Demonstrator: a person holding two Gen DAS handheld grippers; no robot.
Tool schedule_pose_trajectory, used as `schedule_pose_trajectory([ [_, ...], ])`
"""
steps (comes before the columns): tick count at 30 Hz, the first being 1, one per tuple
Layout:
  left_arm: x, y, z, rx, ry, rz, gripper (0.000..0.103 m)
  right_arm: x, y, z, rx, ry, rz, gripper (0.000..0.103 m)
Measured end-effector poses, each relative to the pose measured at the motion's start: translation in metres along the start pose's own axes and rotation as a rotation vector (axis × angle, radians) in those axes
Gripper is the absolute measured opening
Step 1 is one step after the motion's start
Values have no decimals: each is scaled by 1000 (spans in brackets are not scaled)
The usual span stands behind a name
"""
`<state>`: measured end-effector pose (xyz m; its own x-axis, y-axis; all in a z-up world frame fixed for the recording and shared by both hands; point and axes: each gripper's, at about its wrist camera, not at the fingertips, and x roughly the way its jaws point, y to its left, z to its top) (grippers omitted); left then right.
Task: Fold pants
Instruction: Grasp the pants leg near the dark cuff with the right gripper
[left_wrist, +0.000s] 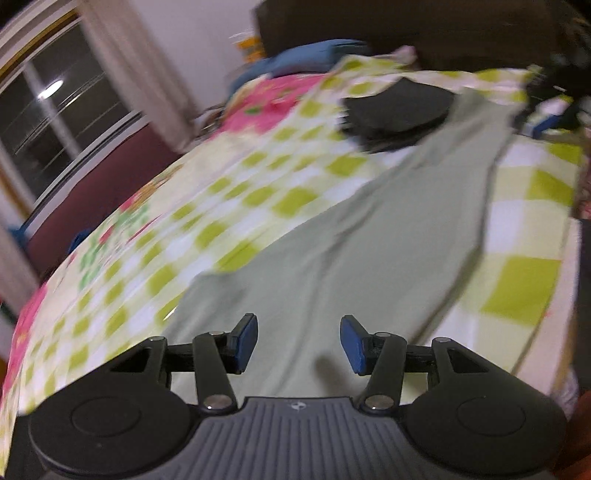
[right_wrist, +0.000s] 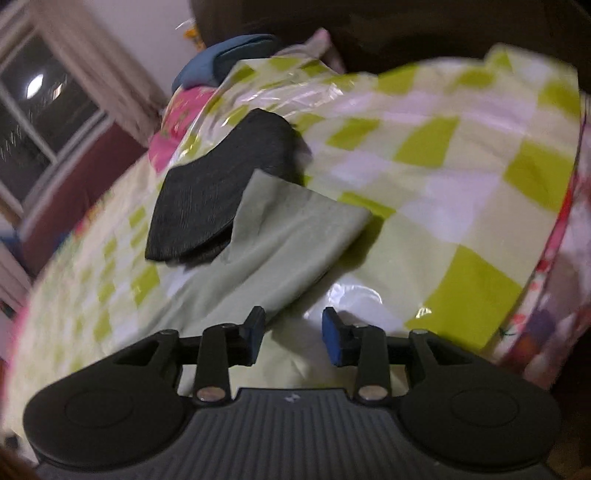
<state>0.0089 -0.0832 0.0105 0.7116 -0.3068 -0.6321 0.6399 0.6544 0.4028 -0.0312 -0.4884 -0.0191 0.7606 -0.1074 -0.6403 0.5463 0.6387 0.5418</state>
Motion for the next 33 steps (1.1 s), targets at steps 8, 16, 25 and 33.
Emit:
schedule_pose_trajectory([
  [8, 10, -29, 26, 91, 17, -44, 64, 12, -22, 13, 106, -73, 137, 41],
  [16, 25, -47, 42, 124, 17, -75, 64, 35, -18, 17, 80, -52, 156, 47],
  [25, 29, -56, 50, 132, 9, -97, 64, 16, -12, 19, 100, -139, 294, 9],
  [33, 56, -64, 49, 94, 46, -167, 64, 54, -16, 19, 209, -6, 262, 4],
])
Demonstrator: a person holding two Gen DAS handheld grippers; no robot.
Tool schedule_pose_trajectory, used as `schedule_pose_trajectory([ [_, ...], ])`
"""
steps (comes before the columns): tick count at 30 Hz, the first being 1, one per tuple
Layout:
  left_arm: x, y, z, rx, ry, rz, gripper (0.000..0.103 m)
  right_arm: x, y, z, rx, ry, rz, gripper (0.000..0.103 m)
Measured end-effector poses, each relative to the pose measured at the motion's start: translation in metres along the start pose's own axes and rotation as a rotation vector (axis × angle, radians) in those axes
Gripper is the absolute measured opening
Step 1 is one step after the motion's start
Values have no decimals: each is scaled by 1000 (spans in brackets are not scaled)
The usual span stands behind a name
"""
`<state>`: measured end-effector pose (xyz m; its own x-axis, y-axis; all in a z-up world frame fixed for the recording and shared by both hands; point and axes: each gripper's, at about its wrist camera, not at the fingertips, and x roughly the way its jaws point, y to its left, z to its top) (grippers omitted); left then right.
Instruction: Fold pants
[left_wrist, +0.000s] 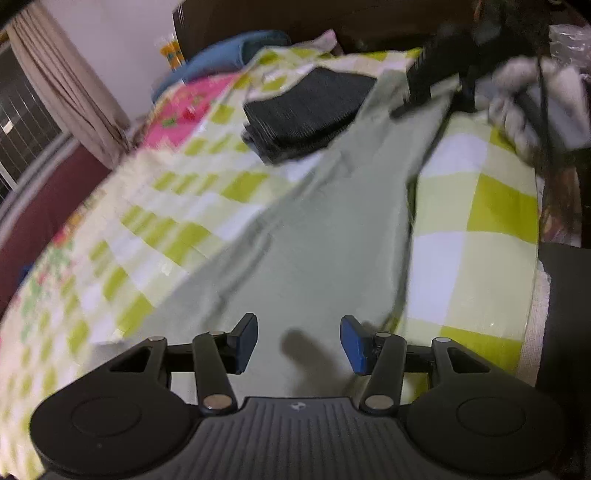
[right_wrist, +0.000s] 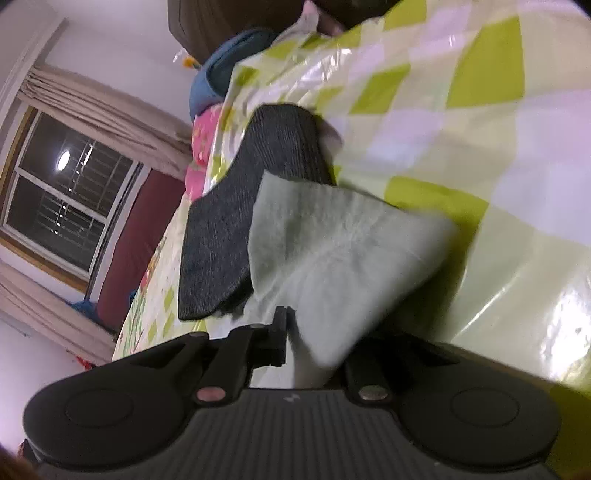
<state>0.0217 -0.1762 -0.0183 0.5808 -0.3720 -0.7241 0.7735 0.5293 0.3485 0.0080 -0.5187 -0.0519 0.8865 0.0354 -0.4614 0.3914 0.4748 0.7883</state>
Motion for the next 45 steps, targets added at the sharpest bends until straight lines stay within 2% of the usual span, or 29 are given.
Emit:
schedule_pose_trajectory([
  [2, 6, -4, -2, -4, 8, -18, 64, -17, 12, 5, -2, -33, 62, 4],
  [4, 7, -8, -4, -5, -15, -37, 64, -29, 29, 9, -61, -71, 75, 4],
  [6, 10, -10, -2, -22, -7, -85, 64, -19, 40, 13, -123, -48, -22, 4],
  [7, 11, -10, -2, -35, -9, -92, 64, -12, 41, 14, -113, -20, -80, 4],
  [8, 11, -9, -3, -45, -16, -95, 64, -11, 46, 13, -116, -7, -97, 4],
  [11, 4, 0, -10, -91, -38, -99, 64, -28, 82, -1, -231, -59, -50, 4],
  [14, -9, 15, -21, -127, -65, -78, 64, -28, 125, -17, -345, -26, -36, 4],
  [16, -22, 27, -31, -157, -85, -45, 64, -20, 165, -45, -511, 7, -37, 4],
  [18, -36, 44, -45, -203, -99, -6, 65, -7, 199, -75, -628, 70, 12, 4],
  [21, -56, 71, -71, -284, -103, 62, 65, 19, 248, -134, -815, 148, 54, 4],
  [23, -68, 85, -91, -325, -92, 115, 65, 34, 277, -187, -969, 204, 82, 4],
  [28, -96, 114, -141, -430, -67, 230, 65, 38, 319, -316, -1419, 256, 176, 4],
  [30, -108, 123, -159, -488, -61, 251, 65, 41, 324, -357, -1530, 315, 216, 4],
  [32, -121, 134, -174, -560, -71, 262, 66, 48, 322, -389, -1645, 338, 220, 4],
  [36, -136, 144, -194, -615, -87, 292, 66, 50, 315, -426, -1782, 325, 196, 4],
  [39, -138, 147, -205, -634, -93, 295, 66, 54, 318, -425, -1760, 346, 166, 4],
  [41, -140, 149, -211, -651, -99, 291, 66, 54, 323, -431, -1795, 305, 158, 4],
  [45, -143, 156, -223, -683, -110, 300, 66, 45, 336, -449, -1882, 243, 227, 4],
])
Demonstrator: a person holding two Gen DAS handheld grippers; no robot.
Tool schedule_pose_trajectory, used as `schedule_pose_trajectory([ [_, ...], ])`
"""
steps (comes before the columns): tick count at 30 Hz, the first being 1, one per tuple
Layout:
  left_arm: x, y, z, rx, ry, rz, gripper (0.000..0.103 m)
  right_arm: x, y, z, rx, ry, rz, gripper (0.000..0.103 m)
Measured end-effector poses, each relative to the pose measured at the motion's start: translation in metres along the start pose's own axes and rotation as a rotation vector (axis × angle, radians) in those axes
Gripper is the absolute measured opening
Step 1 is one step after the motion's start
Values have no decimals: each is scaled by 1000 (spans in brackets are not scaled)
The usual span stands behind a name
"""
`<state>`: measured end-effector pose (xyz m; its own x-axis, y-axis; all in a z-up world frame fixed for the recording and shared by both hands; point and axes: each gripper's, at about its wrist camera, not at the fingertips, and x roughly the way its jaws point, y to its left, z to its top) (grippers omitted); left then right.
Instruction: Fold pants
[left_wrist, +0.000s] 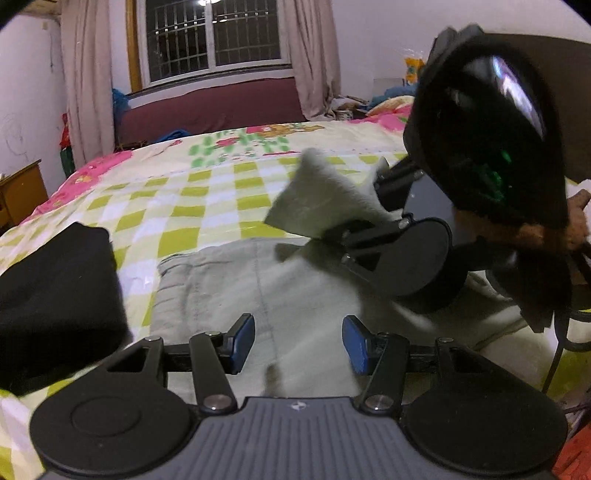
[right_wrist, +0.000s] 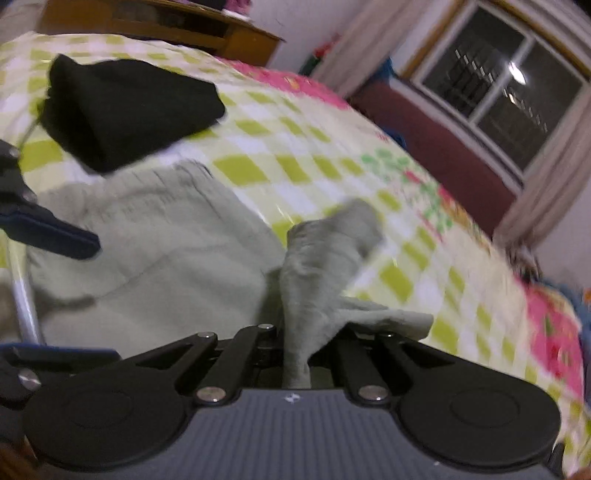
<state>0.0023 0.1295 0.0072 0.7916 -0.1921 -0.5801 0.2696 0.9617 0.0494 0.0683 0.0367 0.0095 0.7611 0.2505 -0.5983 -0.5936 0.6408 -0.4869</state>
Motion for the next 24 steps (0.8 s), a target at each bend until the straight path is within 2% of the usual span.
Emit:
schedule_pose_trajectory([
  [3, -1, 10, -6, -18, 5, 18, 66, 2, 22, 8, -115, -52, -7, 4],
  [8, -6, 23, -18, -45, 33, 45, 67, 16, 49, 12, -218, -52, 31, 5],
  [14, -7, 26, -26, -60, 44, 41, 67, 20, 55, 15, -224, -44, 24, 5],
  [17, -6, 27, -25, -65, 36, 39, 67, 26, 59, 19, -247, -38, 13, 17],
  [18, -7, 28, -25, -67, 33, 39, 67, 27, 60, 19, -252, -42, 9, 16],
  [20, -7, 29, -24, -71, 30, 41, 67, 29, 54, 23, -184, -33, 45, 10],
  [21, -8, 30, -24, -73, 28, 42, 67, 29, 48, 25, -117, -24, 74, 2],
  [24, -12, 30, -27, -81, 26, 43, 67, 24, 25, 35, 85, -24, 122, 2],
])
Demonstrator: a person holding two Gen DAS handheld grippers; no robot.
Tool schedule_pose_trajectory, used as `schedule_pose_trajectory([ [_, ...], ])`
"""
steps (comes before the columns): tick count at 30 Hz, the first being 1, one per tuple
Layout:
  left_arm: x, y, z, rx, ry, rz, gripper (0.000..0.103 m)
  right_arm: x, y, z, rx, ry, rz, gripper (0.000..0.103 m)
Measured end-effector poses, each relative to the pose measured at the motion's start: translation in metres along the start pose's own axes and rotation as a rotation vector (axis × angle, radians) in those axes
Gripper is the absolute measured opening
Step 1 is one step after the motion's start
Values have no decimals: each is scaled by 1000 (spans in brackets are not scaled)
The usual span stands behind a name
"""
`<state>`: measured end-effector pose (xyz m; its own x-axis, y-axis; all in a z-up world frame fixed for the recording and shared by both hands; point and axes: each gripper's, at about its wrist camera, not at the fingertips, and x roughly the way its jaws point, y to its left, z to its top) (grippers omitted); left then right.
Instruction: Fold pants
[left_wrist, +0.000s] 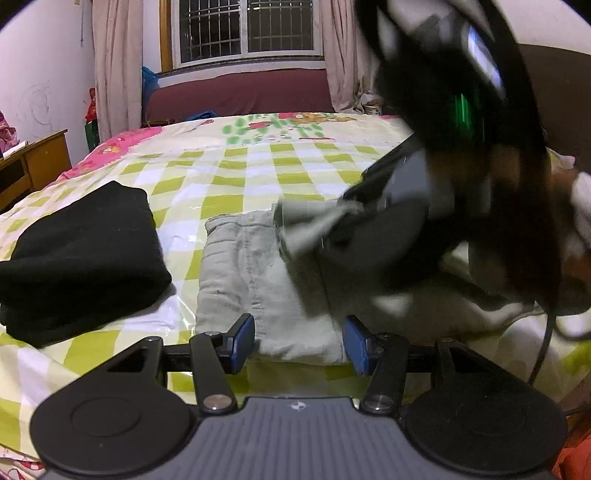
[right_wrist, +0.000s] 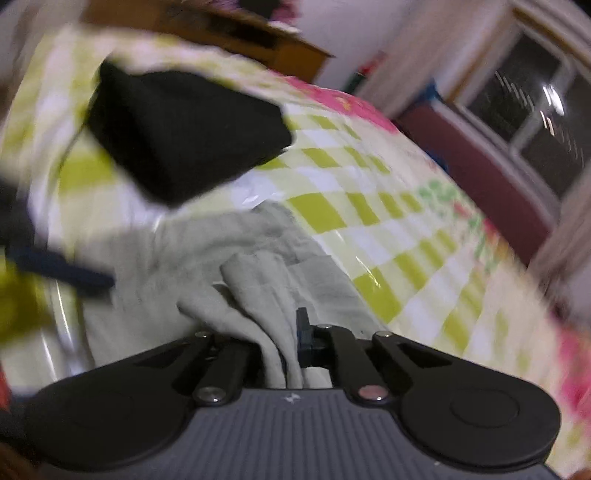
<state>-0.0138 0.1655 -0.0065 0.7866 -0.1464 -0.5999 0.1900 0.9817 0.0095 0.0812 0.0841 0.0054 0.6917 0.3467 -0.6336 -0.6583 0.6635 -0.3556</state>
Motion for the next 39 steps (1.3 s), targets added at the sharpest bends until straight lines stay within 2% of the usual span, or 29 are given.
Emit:
schedule_pose_trajectory([
  [3, -1, 0, 1, 1, -2, 4, 67, -14, -6, 13, 88, -65, 14, 2],
  [6, 1, -1, 0, 1, 3, 5, 67, -15, 11, 21, 30, -111, 11, 2],
  [10, 0, -2, -3, 26, 17, 20, 67, 13, 34, 16, -30, -23, 62, 6],
  [12, -3, -3, -6, 43, 25, 28, 67, 16, 40, 12, -52, -2, 78, 14],
  [14, -5, -2, -7, 41, 35, 24, 67, 9, 40, 9, -45, -19, 96, 20],
  [15, -5, -1, -7, 39, 38, 21, 67, 6, 37, 10, -33, -25, 115, 32],
  [17, -7, -1, -8, 40, 41, 23, 67, -5, 30, 11, 13, -49, 180, 43],
  [21, -14, 2, -7, 44, 48, 55, 67, -18, 29, 20, 53, -117, 294, 44],
  [25, -30, 6, -1, 32, 12, 103, 67, -21, 12, 22, 195, -122, 344, 44],
  [30, -39, -3, 21, 63, -94, 129, 67, -38, -41, -5, 319, -116, 229, 44],
  [31, -39, -7, 26, 72, -116, 118, 67, -42, -54, -15, 337, -105, 190, 44],
  [34, -27, -23, 39, 93, -150, 40, 78, -48, -93, -55, 385, -27, 57, 44],
  [37, 5, -39, 41, 127, -102, -24, 80, -46, -128, -98, 446, 81, -45, 45],
  [39, 38, -43, 39, 145, -14, -31, 80, -36, -149, -123, 493, 154, -68, 45],
])
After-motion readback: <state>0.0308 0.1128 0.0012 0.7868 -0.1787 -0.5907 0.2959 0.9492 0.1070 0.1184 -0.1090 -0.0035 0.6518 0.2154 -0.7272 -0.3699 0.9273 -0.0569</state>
